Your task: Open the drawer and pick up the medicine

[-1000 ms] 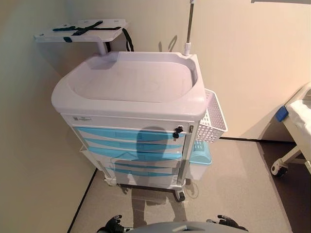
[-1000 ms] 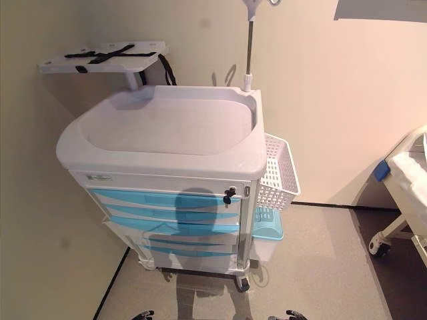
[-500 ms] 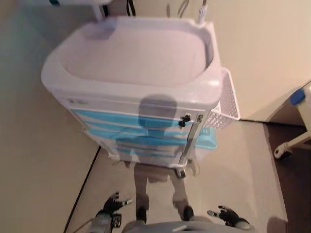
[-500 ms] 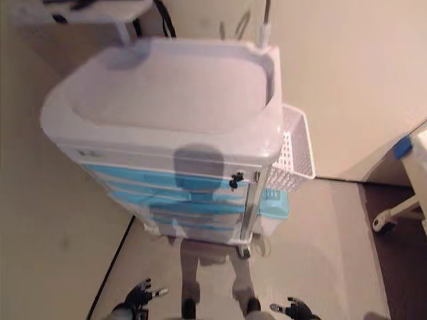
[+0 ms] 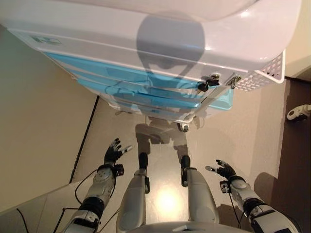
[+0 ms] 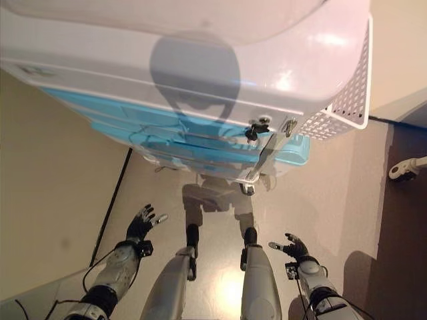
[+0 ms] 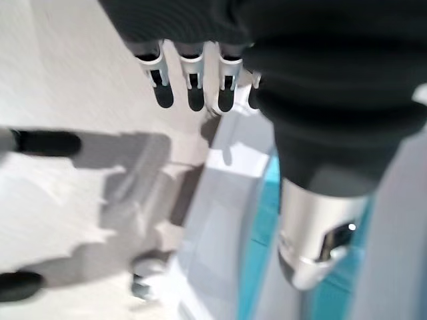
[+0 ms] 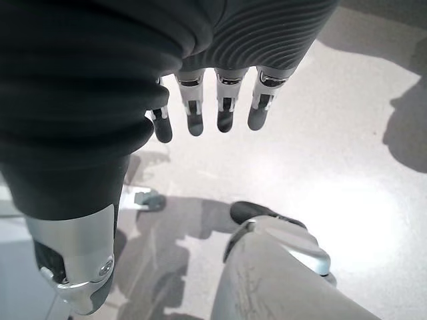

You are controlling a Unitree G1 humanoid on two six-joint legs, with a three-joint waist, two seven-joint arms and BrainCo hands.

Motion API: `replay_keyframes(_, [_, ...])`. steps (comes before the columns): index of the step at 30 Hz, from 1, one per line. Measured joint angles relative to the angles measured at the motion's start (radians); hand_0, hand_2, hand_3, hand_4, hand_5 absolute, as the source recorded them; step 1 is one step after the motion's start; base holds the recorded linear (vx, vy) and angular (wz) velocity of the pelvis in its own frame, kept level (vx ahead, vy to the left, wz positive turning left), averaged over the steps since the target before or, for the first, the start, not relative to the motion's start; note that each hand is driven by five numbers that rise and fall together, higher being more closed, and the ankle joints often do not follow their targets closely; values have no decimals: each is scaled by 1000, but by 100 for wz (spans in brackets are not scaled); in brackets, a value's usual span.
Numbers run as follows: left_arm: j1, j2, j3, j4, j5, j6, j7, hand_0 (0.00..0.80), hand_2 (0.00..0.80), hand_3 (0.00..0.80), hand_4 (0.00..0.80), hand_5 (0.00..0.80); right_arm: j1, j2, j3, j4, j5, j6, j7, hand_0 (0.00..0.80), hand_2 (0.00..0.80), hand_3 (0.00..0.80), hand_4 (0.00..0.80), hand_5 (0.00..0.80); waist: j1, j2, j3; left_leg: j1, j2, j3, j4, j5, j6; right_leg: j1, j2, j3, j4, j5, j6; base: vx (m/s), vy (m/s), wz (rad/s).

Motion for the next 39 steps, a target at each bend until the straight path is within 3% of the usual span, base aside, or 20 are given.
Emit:
replay_keyframes(1, [5, -2, 4, -60, -54, -6, -6, 0, 0, 0, 0, 0, 0, -3, -1, -4, 7, -2, -1, 0, 0, 0, 0, 0, 0, -1, 0, -29, -1, 1, 36, -15, 1, -24, -2, 4, 25, -8, 0, -73, 27, 0])
replay_keyframes(7, [-45, -82, 47, -165, -338, -27, -64, 0, 0, 0, 0, 0, -13, -5, -26, -8, 26, -2, 0, 0, 0, 0, 0, 0, -3, -5, 1, -160, -8, 1, 183, -72, 6, -144, -12, 23, 142, -49, 0, -31, 13, 1])
replay_keyframes(17, [-139, -200, 22, -233, -727, -24, -159, 0, 0, 0, 0, 0, -24, 0, -23, 8, 50, -2, 3, 0, 0, 0, 0, 0, -8, -21, -3, -283, 1, -2, 325, -120, 6, -248, -2, 39, 234, -70, -5, 7, 12, -3])
replay_keyframes(25, [-233, -141, -9, -241, -751, -28, -201, 0, 0, 0, 0, 0, -31, 11, 12, 7, 50, -2, 33, 0, 0, 0, 0, 0, -25, -84, -45, -326, 4, 13, 357, -139, 17, -283, 3, 58, 231, -61, 10, -8, 30, -6])
replay_keyframes(30, [-233, -90, -45, -319, -749, -30, -231, 0, 0, 0, 0, 0, -34, 11, 16, 2, 50, -7, 56, 0, 0, 0, 0, 0, -30, -87, -49, -338, 2, 29, 365, -148, 29, -295, 2, 74, 224, -54, 22, 0, 19, -7])
replay_keyframes(39, [-263, -67, -43, -282, -740, -33, -245, 0, 0, 0, 0, 0, -37, 9, 25, 6, 48, -9, 81, 0, 0, 0, 0, 0, -36, -86, -86, -375, 3, 38, 365, -146, 32, -329, 4, 82, 204, -38, 32, 4, 4, -2])
